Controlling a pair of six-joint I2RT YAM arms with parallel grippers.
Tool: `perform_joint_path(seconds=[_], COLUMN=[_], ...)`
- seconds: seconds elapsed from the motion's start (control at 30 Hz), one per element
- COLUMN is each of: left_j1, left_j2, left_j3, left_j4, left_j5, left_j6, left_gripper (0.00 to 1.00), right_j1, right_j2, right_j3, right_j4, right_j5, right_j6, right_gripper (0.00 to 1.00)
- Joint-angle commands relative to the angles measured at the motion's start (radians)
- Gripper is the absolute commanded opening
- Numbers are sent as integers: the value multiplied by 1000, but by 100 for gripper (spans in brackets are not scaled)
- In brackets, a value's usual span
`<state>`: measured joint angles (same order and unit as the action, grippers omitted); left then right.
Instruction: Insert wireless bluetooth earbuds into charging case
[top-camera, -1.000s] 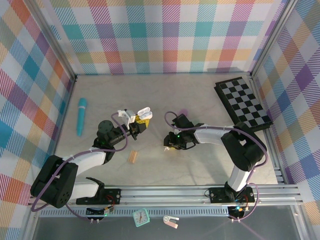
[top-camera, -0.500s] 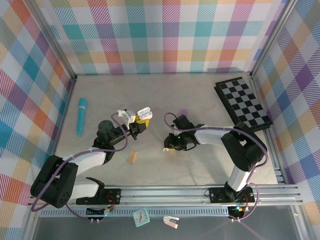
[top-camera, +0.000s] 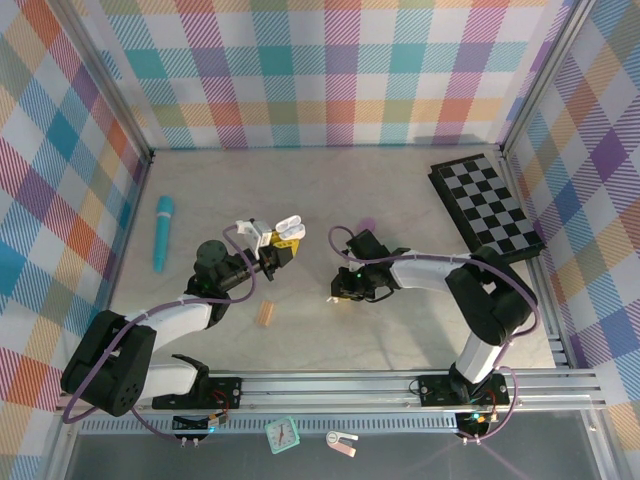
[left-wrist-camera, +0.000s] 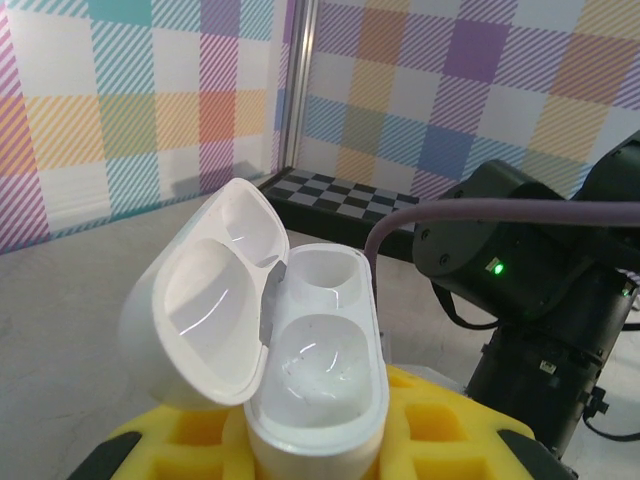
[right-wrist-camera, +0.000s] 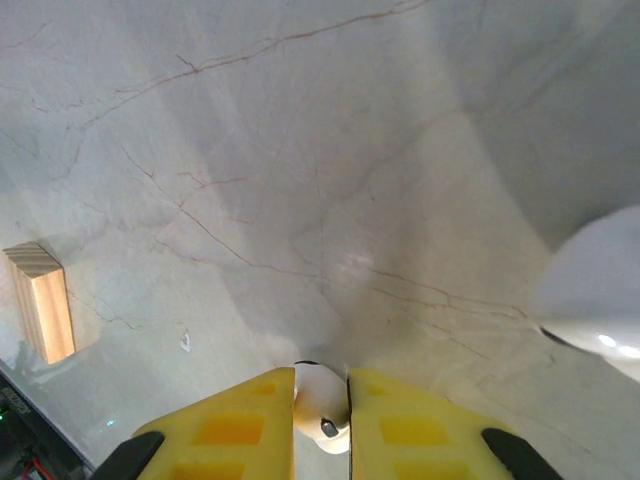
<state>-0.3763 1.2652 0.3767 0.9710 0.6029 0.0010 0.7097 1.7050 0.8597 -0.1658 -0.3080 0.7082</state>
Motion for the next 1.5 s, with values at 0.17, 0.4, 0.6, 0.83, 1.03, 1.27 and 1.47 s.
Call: perform_joint_path(seconds=[0.17,0.4,0.6,0.83,1.03,1.27,1.47], left_j1=[-34,-51,-52,-52,-52,-52,-52], left_j2=[-50,-28,-39,-24,-11,-21,-33], left_j3=[50,54,56,57,60,56,53], left_j4=[-184,-176,-199,-167,-161,-168,-185], left_j5=[3,-8,-23,-29,-25,-25,-29], left_j6=[124,115,113,91,86,85,86], left_gripper=[9,9,9,9,9,9,9], right_j1=[7,8,8,8,7,8,6], right_j2=[-154,-179,-214,-205,-172,-137,-170], right_j3=[71,122,75,-4,-40,-72,-118], right_j4=[-201,-303,-380,-442,-416,-360,-293], right_j5=[173,253,234,149,107,70,21], right_j6=[-127,-212,-272,-271,-244,-241,-234], right_gripper=[18,19,19,20,21,23,30])
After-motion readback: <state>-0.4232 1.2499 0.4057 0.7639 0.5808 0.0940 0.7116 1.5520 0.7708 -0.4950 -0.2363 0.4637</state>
